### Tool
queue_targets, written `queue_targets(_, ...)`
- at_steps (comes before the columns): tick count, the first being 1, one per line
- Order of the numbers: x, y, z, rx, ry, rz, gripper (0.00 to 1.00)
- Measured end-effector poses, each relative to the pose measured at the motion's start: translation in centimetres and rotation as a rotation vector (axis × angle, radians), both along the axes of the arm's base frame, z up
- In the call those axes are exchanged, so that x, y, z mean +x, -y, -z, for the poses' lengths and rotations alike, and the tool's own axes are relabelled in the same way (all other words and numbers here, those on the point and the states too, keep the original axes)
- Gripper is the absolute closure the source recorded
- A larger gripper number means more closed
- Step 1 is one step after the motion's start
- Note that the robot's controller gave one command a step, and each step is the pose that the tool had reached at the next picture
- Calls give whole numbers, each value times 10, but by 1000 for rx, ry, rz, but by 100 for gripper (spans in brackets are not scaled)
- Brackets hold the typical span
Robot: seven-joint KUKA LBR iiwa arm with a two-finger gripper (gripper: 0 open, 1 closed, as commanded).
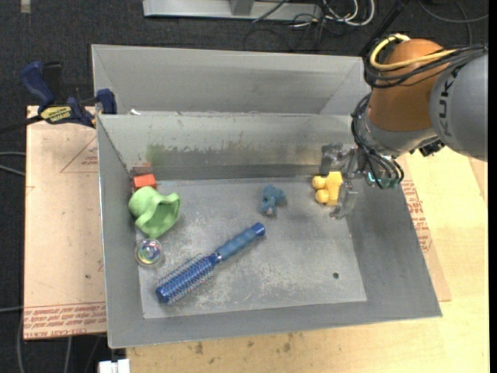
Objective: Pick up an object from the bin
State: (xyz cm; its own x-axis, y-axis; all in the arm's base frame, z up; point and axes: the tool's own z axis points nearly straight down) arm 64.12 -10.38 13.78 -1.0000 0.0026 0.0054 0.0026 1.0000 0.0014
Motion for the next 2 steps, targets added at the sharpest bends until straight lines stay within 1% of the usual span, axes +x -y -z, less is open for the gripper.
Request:
queue_targets(1,10,-59,57,3,2,-11,0)
queue_targets(2,-2,-117,68,2,8,-475,0)
